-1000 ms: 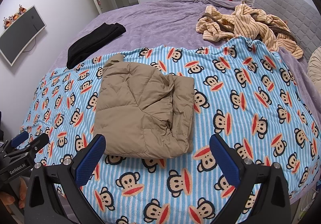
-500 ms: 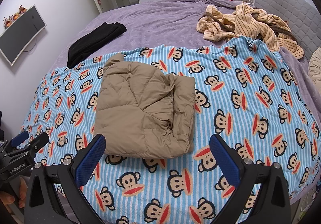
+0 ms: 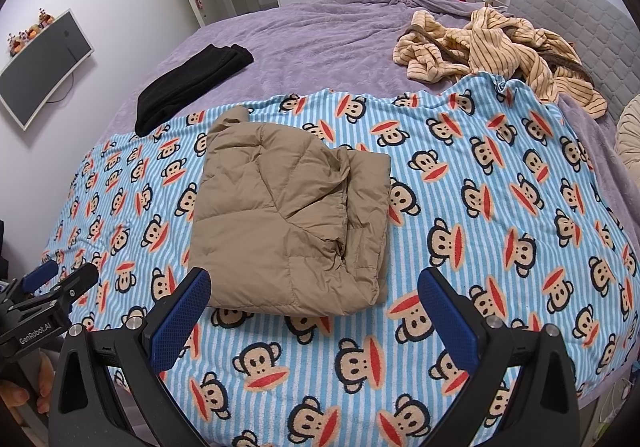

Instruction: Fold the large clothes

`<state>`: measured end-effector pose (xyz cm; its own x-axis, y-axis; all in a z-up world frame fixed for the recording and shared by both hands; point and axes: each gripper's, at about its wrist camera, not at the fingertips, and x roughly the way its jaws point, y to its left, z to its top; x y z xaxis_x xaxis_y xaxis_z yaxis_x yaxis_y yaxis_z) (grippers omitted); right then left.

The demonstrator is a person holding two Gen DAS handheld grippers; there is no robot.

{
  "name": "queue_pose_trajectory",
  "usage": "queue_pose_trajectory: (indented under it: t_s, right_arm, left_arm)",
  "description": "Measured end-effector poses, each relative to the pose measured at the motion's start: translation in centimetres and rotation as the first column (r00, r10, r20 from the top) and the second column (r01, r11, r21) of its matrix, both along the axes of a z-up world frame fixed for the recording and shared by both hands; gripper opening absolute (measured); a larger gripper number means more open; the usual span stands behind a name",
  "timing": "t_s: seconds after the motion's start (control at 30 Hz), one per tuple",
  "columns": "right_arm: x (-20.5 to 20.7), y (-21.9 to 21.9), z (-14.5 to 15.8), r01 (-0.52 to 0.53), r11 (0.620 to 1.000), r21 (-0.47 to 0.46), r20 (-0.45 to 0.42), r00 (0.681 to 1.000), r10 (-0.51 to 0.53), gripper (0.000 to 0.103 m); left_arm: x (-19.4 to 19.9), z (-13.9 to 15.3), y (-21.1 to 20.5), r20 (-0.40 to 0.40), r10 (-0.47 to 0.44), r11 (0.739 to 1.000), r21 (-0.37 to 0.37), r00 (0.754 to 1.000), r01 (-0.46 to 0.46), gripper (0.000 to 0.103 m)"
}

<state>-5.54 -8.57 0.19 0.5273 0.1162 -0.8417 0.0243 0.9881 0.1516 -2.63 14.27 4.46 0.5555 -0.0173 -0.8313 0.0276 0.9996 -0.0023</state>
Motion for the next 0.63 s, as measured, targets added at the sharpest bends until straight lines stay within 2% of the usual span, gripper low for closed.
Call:
queue_pose_trajectory:
  t_s: [0.63]
  right_arm:
    - [-0.08, 0.06, -0.05, 0.004, 1.000, 0.001, -0.001, 1.000, -0.004, 0.103]
  left_arm:
    - [-0.26, 0.08, -0.13, -0.001, 0.026, 1.000, -0.017, 1.000, -0.026, 0.103]
